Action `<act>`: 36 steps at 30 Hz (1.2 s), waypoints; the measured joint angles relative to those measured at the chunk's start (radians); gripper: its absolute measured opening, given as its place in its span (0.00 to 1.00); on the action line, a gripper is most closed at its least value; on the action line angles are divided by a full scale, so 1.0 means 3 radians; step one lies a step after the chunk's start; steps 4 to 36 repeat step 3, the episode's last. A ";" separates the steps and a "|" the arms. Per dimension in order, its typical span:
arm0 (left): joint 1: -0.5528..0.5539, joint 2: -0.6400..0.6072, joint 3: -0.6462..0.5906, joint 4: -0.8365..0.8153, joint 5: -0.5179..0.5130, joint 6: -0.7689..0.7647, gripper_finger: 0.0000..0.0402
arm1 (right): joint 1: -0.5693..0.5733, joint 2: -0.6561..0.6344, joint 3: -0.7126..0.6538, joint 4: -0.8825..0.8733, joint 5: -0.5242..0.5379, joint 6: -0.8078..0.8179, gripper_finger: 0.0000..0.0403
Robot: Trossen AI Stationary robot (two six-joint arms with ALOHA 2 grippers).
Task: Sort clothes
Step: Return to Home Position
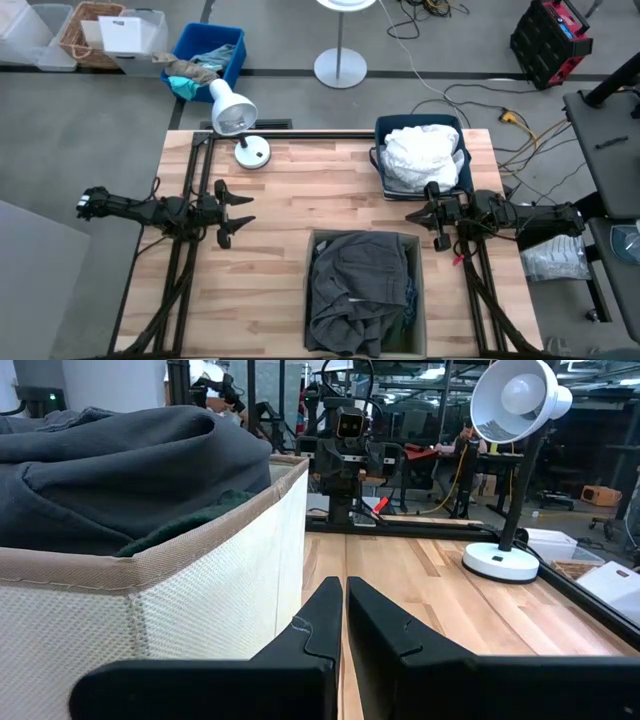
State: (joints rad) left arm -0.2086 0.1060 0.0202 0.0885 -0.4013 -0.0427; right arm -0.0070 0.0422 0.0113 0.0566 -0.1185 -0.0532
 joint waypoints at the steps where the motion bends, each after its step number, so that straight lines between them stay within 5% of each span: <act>1: 0.0000 0.0000 0.0000 -0.0001 -0.0001 0.0001 0.58 | 0.0000 0.0000 0.0001 0.0000 0.0000 0.0000 0.03; 36: 0.0000 0.0000 0.0000 0.0000 0.0000 0.0000 0.58 | 0.0001 0.0000 0.0001 0.0000 -0.0001 0.0000 0.03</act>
